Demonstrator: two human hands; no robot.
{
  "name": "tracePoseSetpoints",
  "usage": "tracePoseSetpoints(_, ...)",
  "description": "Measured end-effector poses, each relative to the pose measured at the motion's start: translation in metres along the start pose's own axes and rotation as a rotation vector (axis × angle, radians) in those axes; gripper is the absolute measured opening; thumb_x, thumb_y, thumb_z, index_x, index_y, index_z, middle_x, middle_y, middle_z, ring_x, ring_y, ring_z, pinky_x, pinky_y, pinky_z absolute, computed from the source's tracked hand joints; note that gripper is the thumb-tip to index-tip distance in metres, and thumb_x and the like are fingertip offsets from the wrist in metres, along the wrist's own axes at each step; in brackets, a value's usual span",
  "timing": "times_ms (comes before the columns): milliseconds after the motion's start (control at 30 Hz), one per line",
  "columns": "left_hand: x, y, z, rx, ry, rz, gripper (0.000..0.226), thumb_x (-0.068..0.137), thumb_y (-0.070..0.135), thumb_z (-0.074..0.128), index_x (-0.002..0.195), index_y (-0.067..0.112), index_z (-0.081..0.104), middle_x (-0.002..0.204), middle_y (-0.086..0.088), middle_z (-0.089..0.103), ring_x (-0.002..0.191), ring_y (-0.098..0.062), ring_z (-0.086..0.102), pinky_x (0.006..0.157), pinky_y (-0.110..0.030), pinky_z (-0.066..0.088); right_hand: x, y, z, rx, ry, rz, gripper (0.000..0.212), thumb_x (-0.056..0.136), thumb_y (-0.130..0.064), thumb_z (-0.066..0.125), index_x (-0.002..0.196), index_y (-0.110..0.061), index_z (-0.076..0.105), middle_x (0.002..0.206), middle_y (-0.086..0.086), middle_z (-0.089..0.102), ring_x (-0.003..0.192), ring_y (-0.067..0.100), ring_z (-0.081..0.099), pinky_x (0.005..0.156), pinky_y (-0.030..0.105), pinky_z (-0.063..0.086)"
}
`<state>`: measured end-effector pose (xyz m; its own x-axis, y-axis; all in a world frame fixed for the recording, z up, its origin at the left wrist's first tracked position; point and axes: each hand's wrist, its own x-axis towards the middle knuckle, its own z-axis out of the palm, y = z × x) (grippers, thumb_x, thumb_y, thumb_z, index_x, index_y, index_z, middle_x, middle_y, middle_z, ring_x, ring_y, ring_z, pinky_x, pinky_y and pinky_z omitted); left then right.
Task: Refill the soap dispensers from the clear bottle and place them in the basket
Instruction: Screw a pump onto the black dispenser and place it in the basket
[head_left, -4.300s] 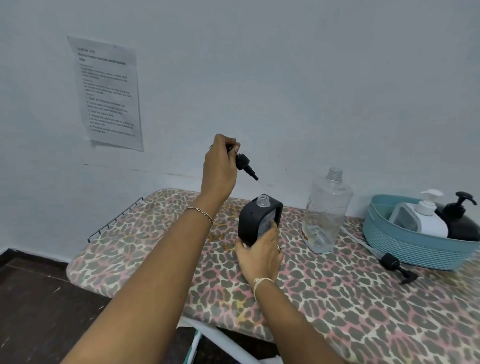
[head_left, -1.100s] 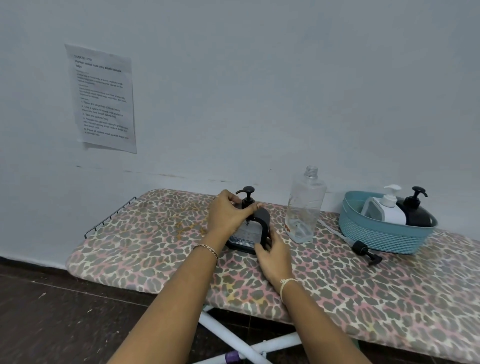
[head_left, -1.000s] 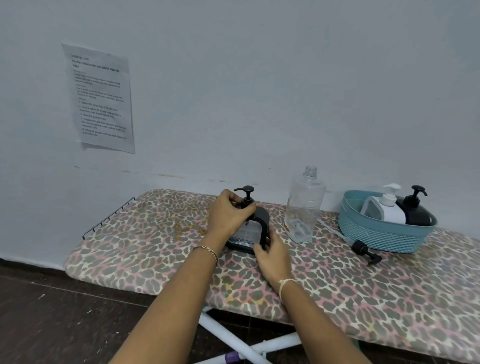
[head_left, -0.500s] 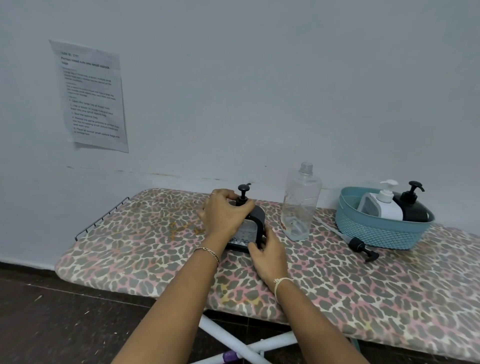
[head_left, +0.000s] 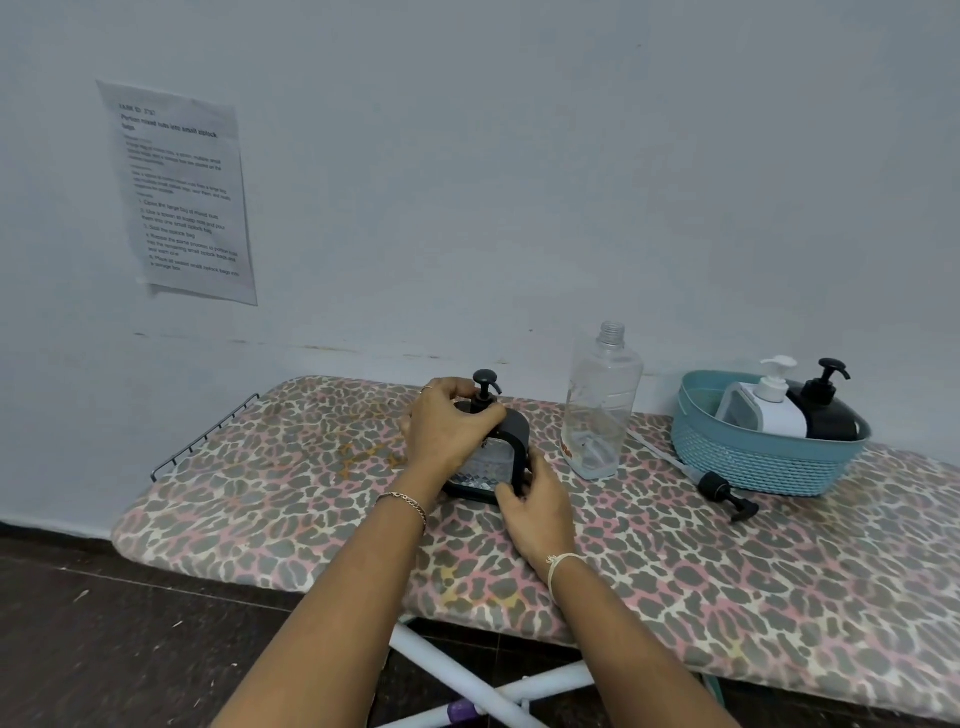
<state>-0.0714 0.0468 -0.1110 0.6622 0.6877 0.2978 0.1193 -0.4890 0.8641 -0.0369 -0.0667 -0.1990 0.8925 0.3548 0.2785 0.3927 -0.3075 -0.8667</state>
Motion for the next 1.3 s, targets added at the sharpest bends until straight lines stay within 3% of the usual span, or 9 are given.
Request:
tracePoseSetpoints(133,0.003,-0.001,0.000,0.014,-0.056,0.017,0.037,0.050,0.066,0.065,0.077,0.043,0.057,0.104,0.016,0.063,0.101,-0.011,0.061,0.098,-0.050,0.044,0.000,-0.001,-0.001,-0.027,0.002,-0.002,0.033,0.085,-0.022,0.060,0.117,-0.026,0.054,0.099,-0.008,0.063,0.086,0.008,0.061,0.070,0.020,0.046)
tracePoseSetpoints(233,0.003,0.001,-0.002,0.058,-0.034,0.016,0.055,0.043,0.079,0.063,0.076,0.037,0.051,0.096,0.013,0.064,0.097,-0.013,0.062,0.092,-0.048,0.048,-0.001,-0.002,-0.001,-0.037,-0.001,-0.004,0.032,0.086,-0.021,0.060,0.117,-0.025,0.054,0.096,-0.008,0.062,0.083,0.007,0.059,0.065,0.016,0.042)
tracePoseSetpoints(433,0.006,-0.002,-0.003,0.016,-0.065,0.050,0.029,0.068,0.038,0.084,0.074,0.026,0.057,0.074,0.012,0.063,0.075,-0.010,0.063,0.062,-0.020,0.046,0.000,0.000,0.001,-0.074,-0.014,-0.016,0.035,0.087,-0.020,0.056,0.122,-0.022,0.053,0.096,-0.006,0.062,0.080,0.009,0.059,0.064,0.019,0.041)
tracePoseSetpoints(500,0.010,-0.004,-0.007,-0.017,-0.129,0.048,0.028,0.069,0.036,0.084,0.078,0.023,0.060,0.078,0.010,0.064,0.076,-0.007,0.062,0.066,-0.019,0.047,-0.001,0.000,0.000,-0.092,-0.023,-0.022,0.034,0.088,-0.020,0.055,0.122,-0.020,0.052,0.095,-0.005,0.062,0.079,0.010,0.058,0.064,0.021,0.041)
tracePoseSetpoints(633,0.018,-0.007,-0.018,-0.026,-0.303,0.067,0.028,0.070,0.036,0.083,0.085,0.016,0.071,0.088,-0.002,0.073,0.091,-0.016,0.067,0.083,-0.036,0.052,-0.002,-0.001,0.001,-0.088,-0.038,-0.027,0.046,0.089,-0.018,0.053,0.133,-0.021,0.041,0.107,-0.004,0.059,0.090,0.014,0.059,0.076,0.028,0.049)
tracePoseSetpoints(733,0.018,-0.002,-0.023,0.001,-0.363,0.077,0.025,0.075,0.033,0.080,0.090,0.014,0.071,0.088,0.001,0.072,0.093,-0.015,0.066,0.083,-0.031,0.050,-0.003,-0.001,0.001,-0.088,-0.044,-0.026,0.051,0.089,-0.018,0.054,0.137,-0.020,0.036,0.111,-0.001,0.060,0.093,0.016,0.060,0.078,0.031,0.050)
tracePoseSetpoints(867,0.013,0.002,-0.018,0.056,-0.260,0.081,0.041,0.068,0.042,0.083,0.092,0.016,0.065,0.088,0.006,0.068,0.083,-0.007,0.062,0.073,-0.023,0.048,-0.002,-0.001,-0.001,-0.087,-0.043,-0.008,0.051,0.089,-0.018,0.055,0.136,-0.021,0.035,0.109,-0.001,0.060,0.091,0.016,0.060,0.075,0.030,0.049)
tracePoseSetpoints(1067,0.010,0.003,-0.013,0.053,-0.128,0.090,0.042,0.066,0.038,0.086,0.061,0.022,0.047,0.066,0.008,0.059,0.062,-0.004,0.055,0.055,-0.018,0.040,-0.003,-0.004,-0.001,-0.058,-0.029,-0.039,0.044,0.089,-0.015,0.055,0.131,-0.020,0.043,0.105,-0.004,0.060,0.088,0.014,0.059,0.073,0.025,0.046)
tracePoseSetpoints(1300,0.016,0.002,-0.019,0.236,-0.194,0.217,0.034,0.073,0.047,0.078,0.081,0.018,0.063,0.080,0.003,0.068,0.077,-0.011,0.063,0.062,-0.023,0.046,-0.001,0.000,0.001,-0.008,-0.018,-0.023,0.044,0.087,-0.014,0.055,0.129,-0.023,0.050,0.099,-0.006,0.063,0.082,0.008,0.060,0.068,0.021,0.047)
